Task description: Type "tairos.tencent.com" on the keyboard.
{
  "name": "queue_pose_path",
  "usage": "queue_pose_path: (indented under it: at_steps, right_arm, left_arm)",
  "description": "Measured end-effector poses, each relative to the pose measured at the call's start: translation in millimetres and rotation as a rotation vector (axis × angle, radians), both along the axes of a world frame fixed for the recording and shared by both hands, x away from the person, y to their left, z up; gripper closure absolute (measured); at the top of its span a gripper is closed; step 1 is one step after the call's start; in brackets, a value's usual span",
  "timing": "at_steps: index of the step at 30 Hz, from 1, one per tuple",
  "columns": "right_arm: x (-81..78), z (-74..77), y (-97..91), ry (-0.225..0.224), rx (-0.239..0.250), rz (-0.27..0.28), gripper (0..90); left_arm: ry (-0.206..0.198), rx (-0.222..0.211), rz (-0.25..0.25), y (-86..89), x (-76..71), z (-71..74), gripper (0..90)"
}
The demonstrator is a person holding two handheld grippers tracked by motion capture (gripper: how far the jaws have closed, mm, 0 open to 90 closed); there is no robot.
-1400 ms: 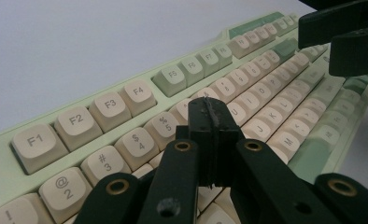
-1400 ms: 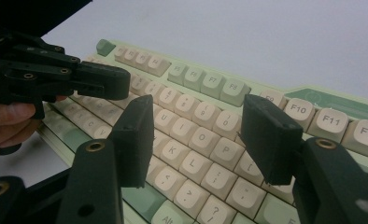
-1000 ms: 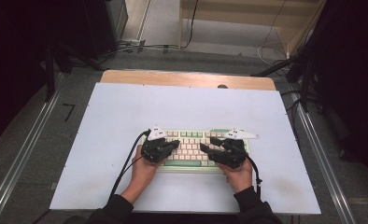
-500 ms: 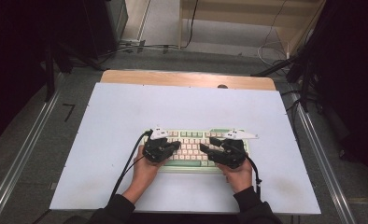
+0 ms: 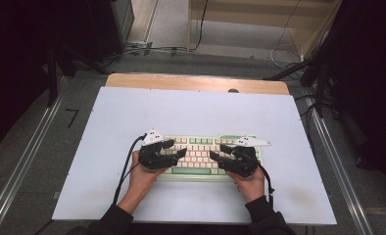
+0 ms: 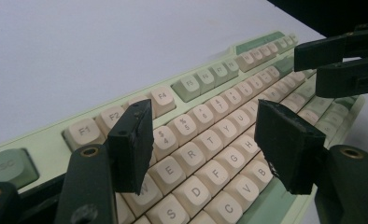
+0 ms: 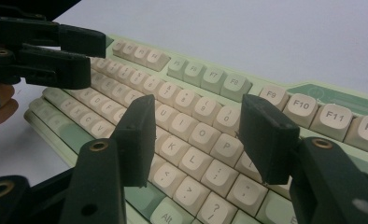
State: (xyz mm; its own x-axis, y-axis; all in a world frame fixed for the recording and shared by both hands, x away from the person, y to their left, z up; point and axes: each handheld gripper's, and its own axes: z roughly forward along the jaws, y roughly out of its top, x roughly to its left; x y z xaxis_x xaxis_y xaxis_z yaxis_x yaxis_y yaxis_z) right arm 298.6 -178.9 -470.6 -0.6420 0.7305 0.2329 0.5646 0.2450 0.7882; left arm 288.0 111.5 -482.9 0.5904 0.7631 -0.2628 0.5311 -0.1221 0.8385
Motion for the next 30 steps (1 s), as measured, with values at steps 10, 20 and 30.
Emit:
queue_pose_path:
  at_steps: [10, 20, 30]
  right_arm:
    - [-4.2, 1.3, -2.5, -0.017, -0.006, 0.034, 72.0]
    - [-8.0, 0.6, 0.9, -0.03, -0.032, 0.049, 87.3]
    - [-11.0, -0.5, 0.5, -0.023, -0.059, 0.049, 87.3]
  left_arm:
    - [0.01, -0.099, 0.045, 26.1, -4.7, -0.2, 30.7]
    - [-0.01, -0.09, 0.132, 60.0, -16.4, 0.9, 25.2]
    - [-0.037, -0.065, 0.19, 68.9, -19.4, -3.0, 25.9]
